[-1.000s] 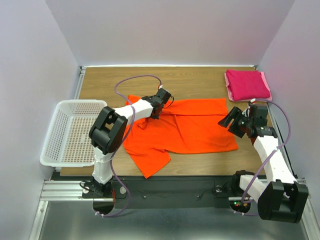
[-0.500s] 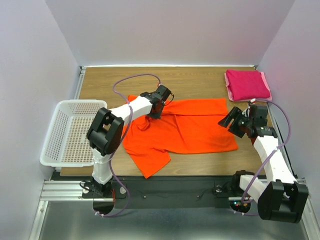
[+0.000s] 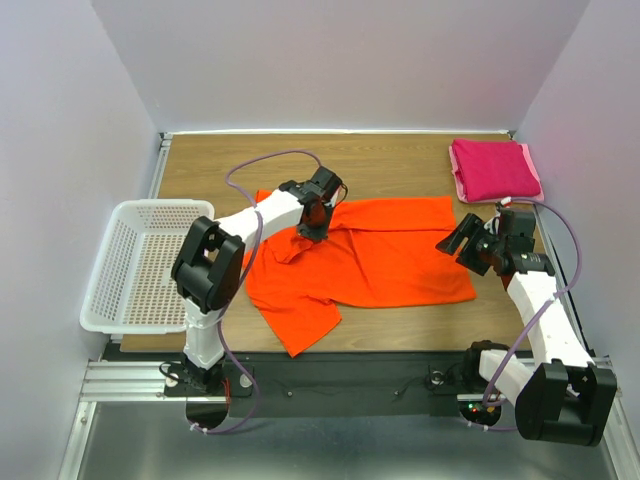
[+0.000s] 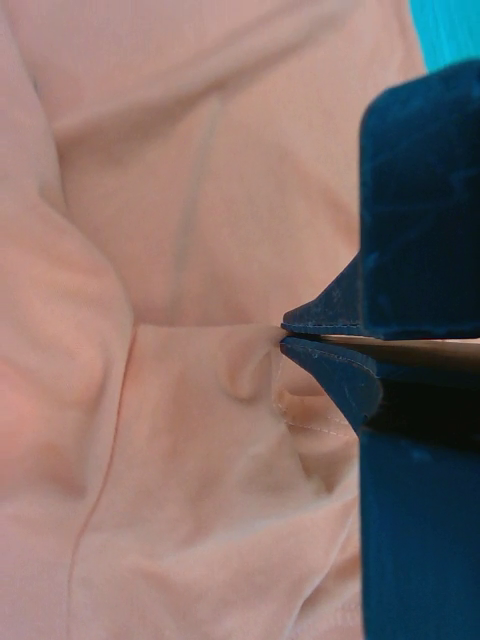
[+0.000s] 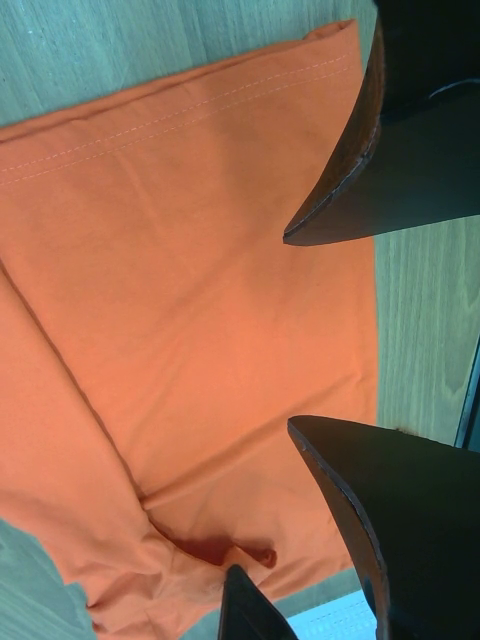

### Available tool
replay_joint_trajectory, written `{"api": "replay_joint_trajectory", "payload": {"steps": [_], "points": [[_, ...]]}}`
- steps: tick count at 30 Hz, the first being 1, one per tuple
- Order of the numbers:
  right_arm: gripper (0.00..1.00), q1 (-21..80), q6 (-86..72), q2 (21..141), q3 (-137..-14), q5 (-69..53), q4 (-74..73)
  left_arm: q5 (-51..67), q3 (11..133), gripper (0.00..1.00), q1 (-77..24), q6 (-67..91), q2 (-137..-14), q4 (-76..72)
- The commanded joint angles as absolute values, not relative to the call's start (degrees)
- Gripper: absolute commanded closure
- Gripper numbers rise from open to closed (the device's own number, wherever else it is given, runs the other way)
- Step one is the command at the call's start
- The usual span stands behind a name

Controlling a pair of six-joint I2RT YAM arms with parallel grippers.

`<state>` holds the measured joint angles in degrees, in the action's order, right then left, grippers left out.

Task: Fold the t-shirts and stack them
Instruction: Fold the tshirt

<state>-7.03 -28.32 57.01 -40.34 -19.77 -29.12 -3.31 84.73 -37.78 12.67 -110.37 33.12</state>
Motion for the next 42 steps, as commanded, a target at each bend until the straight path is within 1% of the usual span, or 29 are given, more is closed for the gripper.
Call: {"api": "replay_joint_trajectory", "payload": {"steps": [1, 4, 6, 7, 10, 11, 12, 13, 14, 16, 19, 22, 23, 25, 26, 29, 33, 34, 35, 37, 38, 42], "points": [[0.26, -6.59, -28.3, 56.25, -41.75, -19.86, -28.04, -0.26, 87.45, 0.88, -37.97, 13.54, -106.43, 34.63], [0.26, -6.59, -28.39, 56.16, -41.57, -19.95, -28.04, 2.63, 86.4, 0.84, -38.06, 13.45, -106.79, 34.54], [0.26, -6.59, -28.39, 56.16, -41.4, -19.95, -28.04, 3.16, 84.47, 0.75, -38.06, 13.45, -106.7, 33.67], [0.26, -6.59, -28.39, 56.25, -41.31, -19.95, -28.04, 3.16, 83.77, 0.64, -38.06, 13.8, -106.53, 33.31], [0.26, -6.59, -28.3, 56.51, -41.13, -19.95, -28.04, 3.87, 81.65, 0.47, -38.06, 14.85, -105.03, 31.21], [0.26, -6.59, -28.3, 56.43, -41.22, -20.04, -28.04, 3.95, 80.87, 0.4, -38.06, 15.11, -103.72, 29.9], [0.26, -6.59, -28.3, 56.51, -41.22, -20.04, -28.04, 3.87, 80.51, 0.37, -38.06, 15.47, -103.01, 29.19], [0.26, -6.59, -28.21, 56.69, -41.31, -20.04, -28.04, 3.26, 80.07, 0.32, -38.06, 16.6, -101.27, 28.66], [0.26, -6.59, -28.3, 56.6, -41.31, -20.04, -28.04, 2.29, 79.11, 0.31, -37.97, 17.39, -100.29, 28.13], [0.26, -6.59, -28.13, 56.6, -41.57, -20.21, -28.04, 0.53, 77.7, 0.3, -36.92, 18.71, -97.23, 26.9], [0.26, -6.59, -27.95, 56.6, -41.75, -20.39, -28.04, -3.07, 72.44, 0.3, -34.29, 22.4, -92.49, 23.91], [0.26, -6.59, -27.77, 56.51, -41.75, -20.48, -28.04, -4.48, 65.5, 0.3, -29.28, 26.1, -88.69, 20.49], [0.26, -6.59, -27.86, 56.51, -41.66, -20.57, -28.04, -5.09, 62.26, 0.33, -28.22, 26.8, -86.59, 19.61], [0.26, -6.59, -27.77, 56.6, -41.66, -20.65, -27.95, -5.19, 59.6, 0.36, -25.58, 28.38, -85.17, 17.85], [0.26, -6.59, -27.69, 56.69, -41.66, -20.65, -28.04, -5.1, 57.59, 0.4, -25.05, 28.74, -84.38, 16.8], [0.26, -6.59, -27.51, 57.13, -41.75, -20.92, -27.95, -4.31, 55.2, 0.47, -23.82, 29.53, -84.81, 15.3], [0.26, -6.59, -27.33, 57.39, -41.92, -20.92, -27.95, -3.96, 53.97, 0.52, -23.73, 30.41, -87.27, 13.1], [0.26, -6.59, -27.16, 57.39, -42.01, -20.92, -27.95, -4.04, 53.96, 0.52, -23.73, 30.41, -87.28, 13.01], [0.26, -6.59, -27.16, 57.39, -42.01, -20.92, -28.04, -4.04, 53.79, 0.55, -23.73, 30.41, -88.15, 12.83], [0.26, -6.59, -27.16, 57.22, -41.92, -20.92, -28.04, -3.87, 53.61, 0.57, -23.73, 30.59, -88.77, 12.04], [0.26, -6.59, -26.98, 57.22, -41.75, -20.92, -28.04, -3.78, 53.7, 0.59, -23.64, 30.5, -89.47, 11.78], [0.26, -6.59, -26.98, 56.95, -41.48, -20.92, -28.04, -3.43, 53.96, 0.6, -23.73, 30.5, -91.32, 11.6]]}}
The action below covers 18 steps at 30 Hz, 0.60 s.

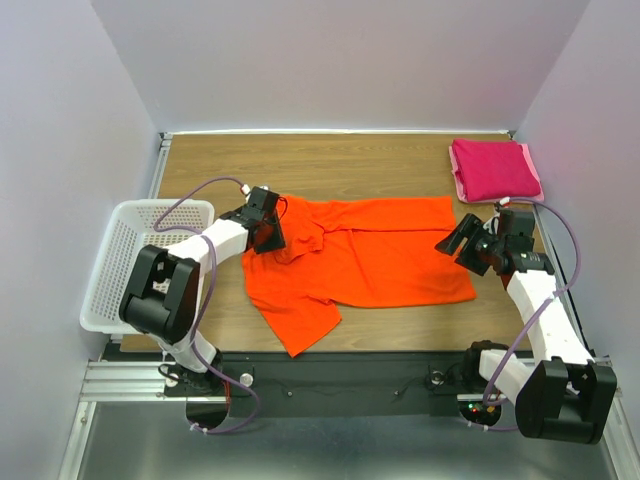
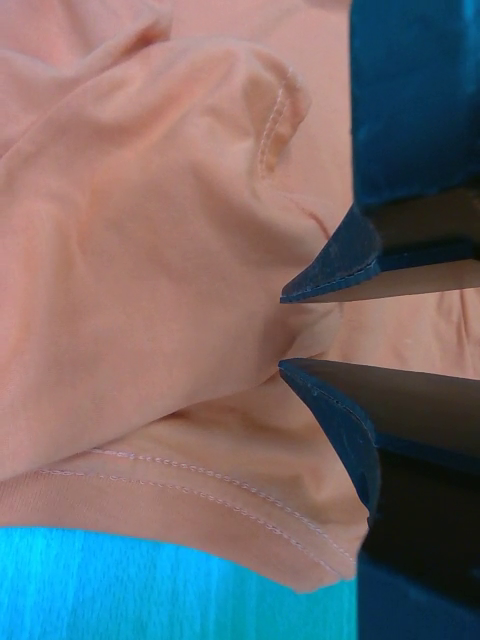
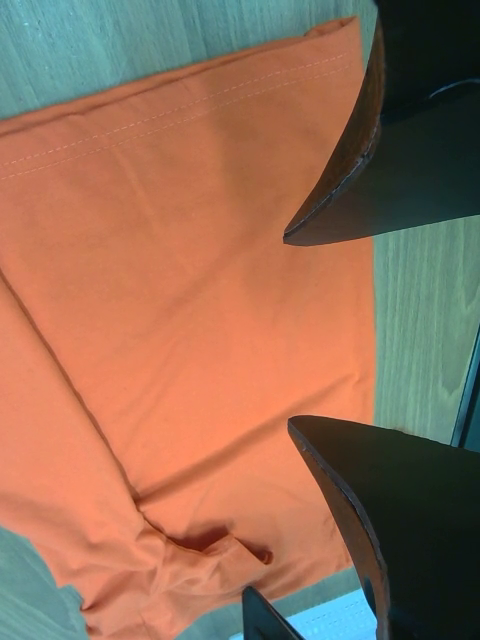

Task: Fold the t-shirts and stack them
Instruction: Fold the tshirt

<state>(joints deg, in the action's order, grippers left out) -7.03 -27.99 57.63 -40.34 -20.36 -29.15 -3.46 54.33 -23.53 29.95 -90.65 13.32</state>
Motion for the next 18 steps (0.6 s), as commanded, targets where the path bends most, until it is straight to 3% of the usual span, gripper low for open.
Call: {"api": "replay_joint_trajectory", "payload": {"steps": [1, 18], "points": [[0.26, -6.59, -26.98, 57.04, -41.48, -20.83, -28.04, -3.6, 53.96, 0.6, -23.73, 30.59, -91.58, 11.6], [0.26, -6.59, -26.63, 58.18, -42.01, -20.66, -27.95, -6.15, 53.26, 0.6, -25.13, 29.53, -95.62, 12.31]]}}
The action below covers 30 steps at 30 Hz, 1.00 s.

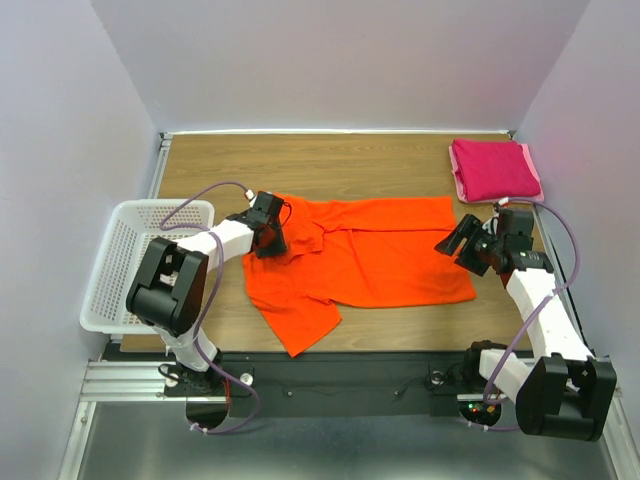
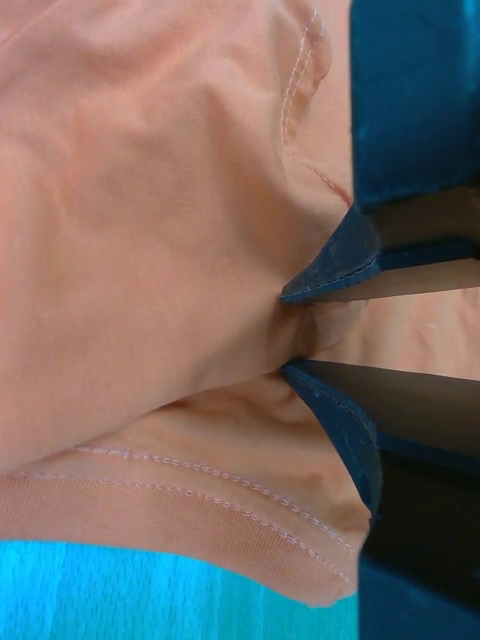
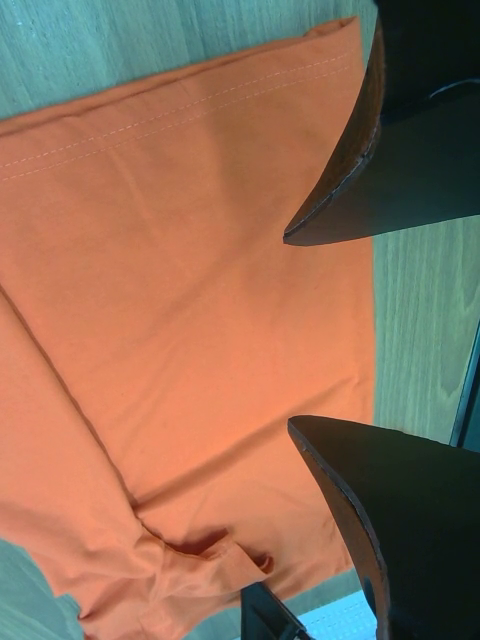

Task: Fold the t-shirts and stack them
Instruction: Fold the tshirt

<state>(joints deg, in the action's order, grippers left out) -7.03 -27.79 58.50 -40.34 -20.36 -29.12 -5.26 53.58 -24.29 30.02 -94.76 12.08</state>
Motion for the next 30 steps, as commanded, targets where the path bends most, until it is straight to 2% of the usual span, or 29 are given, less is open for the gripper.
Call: {"api": "replay_joint_trajectory", "payload": {"steps": [1, 4, 5, 8, 26, 27, 30], "points": [[0.26, -6.59, -26.72, 58.18, -42.01, -20.65, -27.95, -6.24, 53.52, 0.66, -25.31, 29.44, -95.89, 12.39], [0.26, -6.59, -26.72, 58.01, -42.1, -20.65, -27.95, -7.29, 54.23, 0.76, -25.57, 29.44, -95.54, 13.53], [0.26, -6.59, -26.63, 57.92, -42.1, -20.57, -28.04, -7.73, 54.84, 0.83, -25.58, 29.36, -94.93, 13.88], [0.26, -6.68, -26.63, 58.01, -42.19, -20.57, -27.95, -9.58, 56.16, 0.86, -25.75, 28.83, -93.7, 15.99], [0.26, -6.59, -26.19, 58.71, -41.92, -20.13, -27.95, -9.93, 51.86, 0.82, -25.84, 31.02, -86.93, 19.95], [0.26, -6.59, -26.02, 59.41, -42.45, -19.87, -27.95, -9.93, 50.9, 0.81, -25.75, 31.37, -86.4, 20.13], [0.26, -6.59, -25.75, 61.25, -45.33, -18.81, -28.04, -11.86, 50.19, 0.7, -25.66, 32.69, -82.8, 20.39]]}}
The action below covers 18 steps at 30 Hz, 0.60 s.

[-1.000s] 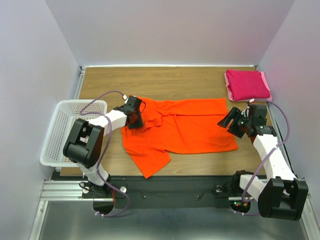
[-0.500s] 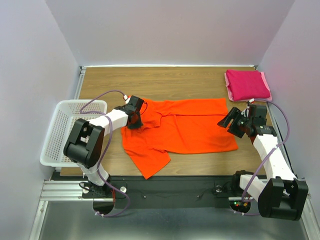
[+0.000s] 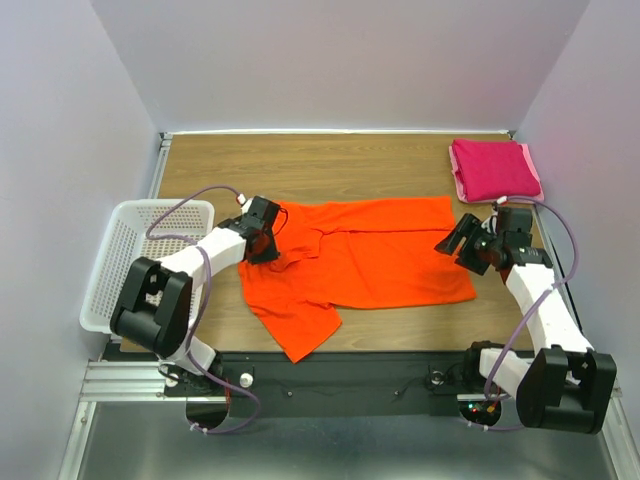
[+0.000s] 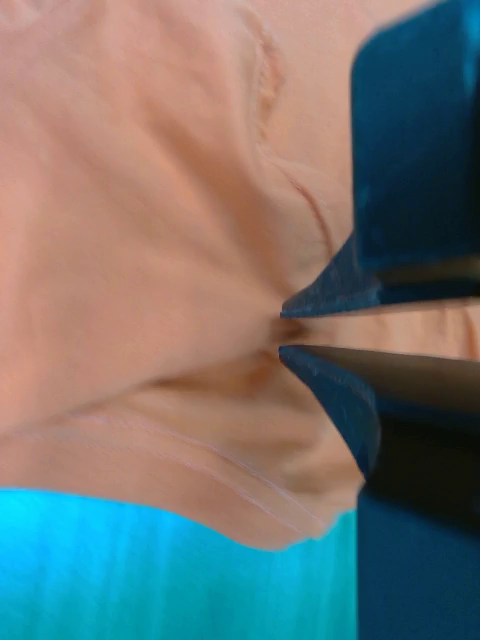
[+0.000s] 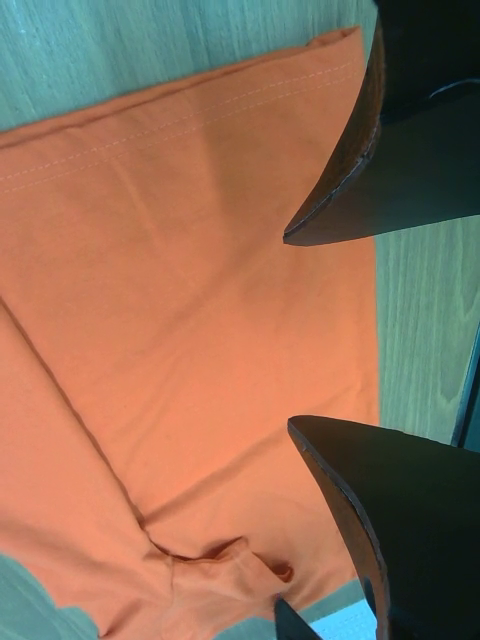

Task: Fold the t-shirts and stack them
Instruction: Fold the tshirt

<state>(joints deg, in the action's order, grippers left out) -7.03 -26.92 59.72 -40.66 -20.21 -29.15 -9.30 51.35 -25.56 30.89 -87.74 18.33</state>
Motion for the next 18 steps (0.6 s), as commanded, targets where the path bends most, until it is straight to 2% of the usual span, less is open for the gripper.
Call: {"api": "replay_joint_trajectory", "payload": {"steps": [1, 3, 4, 6, 9, 11, 14, 15, 18], "points": [[0.26, -6.59, -25.4, 62.91, -46.31, -18.55, -27.86, -12.74, 50.45, 0.62, -24.88, 32.52, -81.84, 20.3], [0.26, -6.59, -25.31, 65.2, -49.72, -16.63, -27.69, -13.44, 52.73, 0.53, -23.65, 31.73, -80.25, 19.95], [0.26, -6.59, -24.88, 67.65, -50.96, -15.83, -27.69, -13.88, 53.87, 0.46, -22.08, 30.34, -80.68, 19.95], [0.26, -6.59, -24.61, 70.04, -53.69, -14.51, -27.25, -13.89, 57.82, 0.42, -20.57, 28.92, -82.08, 19.08], [0.26, -6.59, -25.05, 75.83, -58.09, -14.68, -25.67, -13.89, 63.08, 0.42, -18.29, 26.9, -86.38, 17.41], [0.31, -6.59, -26.1, 78.39, -59.76, -15.38, -23.21, -13.45, 65.73, 0.48, -17.41, 26.19, -89.46, 15.3], [0.43, -6.59, -26.8, 84.27, -63.27, -15.91, -20.31, -11.52, 71.62, 0.58, -16.44, 24.96, -96.33, 14.33], [0.51, -6.59, -26.81, 86.98, -65.37, -15.82, -19.52, -11.25, 74.24, 0.6, -16.44, 24.53, -99.55, 14.33], [0.57, -6.59, -26.72, 91.04, -68.28, -15.73, -18.72, -10.64, 78.21, 0.68, -16.35, 23.91, -104.39, 14.24]]}}
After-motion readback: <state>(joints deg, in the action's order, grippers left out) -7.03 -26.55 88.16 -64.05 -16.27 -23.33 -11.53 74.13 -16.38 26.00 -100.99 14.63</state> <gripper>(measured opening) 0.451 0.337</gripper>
